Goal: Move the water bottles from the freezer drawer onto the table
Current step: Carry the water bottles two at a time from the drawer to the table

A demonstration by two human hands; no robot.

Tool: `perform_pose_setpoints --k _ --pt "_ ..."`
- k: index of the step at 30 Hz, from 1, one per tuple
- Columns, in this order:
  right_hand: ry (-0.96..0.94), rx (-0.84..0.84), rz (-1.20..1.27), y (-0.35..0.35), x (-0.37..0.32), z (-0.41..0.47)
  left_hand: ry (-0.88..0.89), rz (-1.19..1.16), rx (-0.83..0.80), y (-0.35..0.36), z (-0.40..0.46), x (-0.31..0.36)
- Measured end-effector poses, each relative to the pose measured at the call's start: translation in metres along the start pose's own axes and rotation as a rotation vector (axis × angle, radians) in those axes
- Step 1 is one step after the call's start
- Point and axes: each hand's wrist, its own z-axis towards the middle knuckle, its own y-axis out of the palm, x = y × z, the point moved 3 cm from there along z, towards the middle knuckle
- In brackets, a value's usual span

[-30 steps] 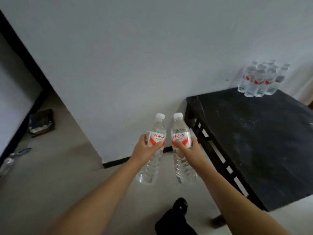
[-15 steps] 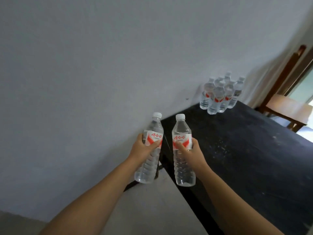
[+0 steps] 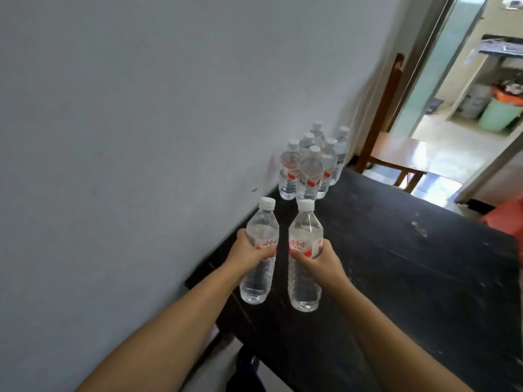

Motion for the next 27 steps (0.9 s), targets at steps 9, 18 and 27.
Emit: perform_pose_setpoints --k 9,18,27 --pt "0.030 0.202 0.044 0.008 -0.053 0.107 -0.003 0.092 0.028 -0.003 0.145 0.060" --pt "0.098 0.319 0.164 0.028 -0.049 0.182 0.133 0.041 0.019 0.022 0.210 0.089" --pt "0.058 0.335 0.190 0.037 -0.043 0.206 0.227 -0.094 0.014 0.032 0.234 0.082"
